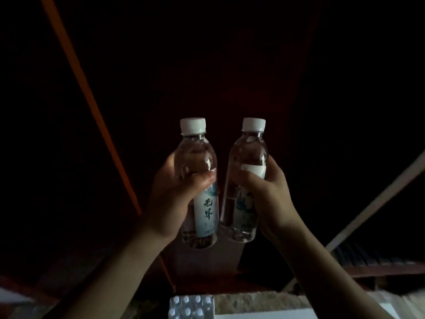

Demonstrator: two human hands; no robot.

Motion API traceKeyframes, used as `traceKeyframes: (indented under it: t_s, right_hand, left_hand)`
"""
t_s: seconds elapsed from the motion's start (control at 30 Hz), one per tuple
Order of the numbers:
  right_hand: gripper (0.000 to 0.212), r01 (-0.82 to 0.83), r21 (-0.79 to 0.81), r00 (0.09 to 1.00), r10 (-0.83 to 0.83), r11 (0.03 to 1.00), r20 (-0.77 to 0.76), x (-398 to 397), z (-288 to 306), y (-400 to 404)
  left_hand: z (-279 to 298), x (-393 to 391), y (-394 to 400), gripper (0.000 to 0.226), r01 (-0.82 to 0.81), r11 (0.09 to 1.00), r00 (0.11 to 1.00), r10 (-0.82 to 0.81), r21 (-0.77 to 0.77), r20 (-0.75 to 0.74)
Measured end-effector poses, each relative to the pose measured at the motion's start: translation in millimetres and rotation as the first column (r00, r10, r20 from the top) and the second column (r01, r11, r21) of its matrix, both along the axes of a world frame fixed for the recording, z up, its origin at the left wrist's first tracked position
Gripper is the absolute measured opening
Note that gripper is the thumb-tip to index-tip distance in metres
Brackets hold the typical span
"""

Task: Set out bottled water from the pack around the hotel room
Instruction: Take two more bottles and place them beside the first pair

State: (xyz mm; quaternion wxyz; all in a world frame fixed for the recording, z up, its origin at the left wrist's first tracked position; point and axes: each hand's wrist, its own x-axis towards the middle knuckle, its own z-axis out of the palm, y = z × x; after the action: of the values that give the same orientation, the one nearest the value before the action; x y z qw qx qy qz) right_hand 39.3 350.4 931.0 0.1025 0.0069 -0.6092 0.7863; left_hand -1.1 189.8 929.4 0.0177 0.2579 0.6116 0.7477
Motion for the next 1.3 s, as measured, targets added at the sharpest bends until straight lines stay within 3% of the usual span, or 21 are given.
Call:
traceKeyframes:
  t_s: [0.13,0.27,0.43,0.57,0.83,1.07,1.3]
  right_hand:
    - [0.027,0.292,0.035,0.954,-0.288,0.956,-0.087,34.2,28.9,26.4]
    - [0.035,0.506,0.018,0.858,-0.502,0.862,-0.108,90.8,49.9,63.2]
    - [0.023,0.724,-0.012,0.677,-0.714,0.689,-0.180,180.6,67.2,110.5]
    - [0.029,0.848,-0.016,0.521,-0.837,0.530,-0.168,275.3,74.9,144.8]
    - [0.031,0.961,-0.009,0.273,-0.951,0.278,-0.147,433.5,74.9,220.7]
    - [0.032,0.979,-0.019,0.197,-0.963,0.204,-0.184,517.5,82.3,302.9]
    - [0.032,0.988,-0.003,0.148,-0.972,0.152,-0.184,552.5,85.3,396.5]
  left_hand:
    - [33.6,7.5,39.2,0.024,0.248,0.968,0.968,-0.248,0.031,-0.026]
    - [60.7,32.6,91.3,0.027,0.480,0.874,0.877,-0.479,0.073,-0.029]
    - [78.5,87.6,158.8,0.042,0.641,0.763,0.767,-0.641,0.077,-0.028]
    - [90.3,153.5,221.8,0.059,0.747,0.659,0.661,-0.750,0.087,0.003]
    - [93.0,281.8,348.6,0.072,0.879,0.475,0.475,-0.880,0.033,0.013]
    - [94.7,357.2,447.7,0.068,0.926,0.376,0.378,-0.925,-0.040,0.042]
    - [89.0,386.3,559.4,0.058,0.945,0.310,0.316,-0.948,-0.103,0.040]
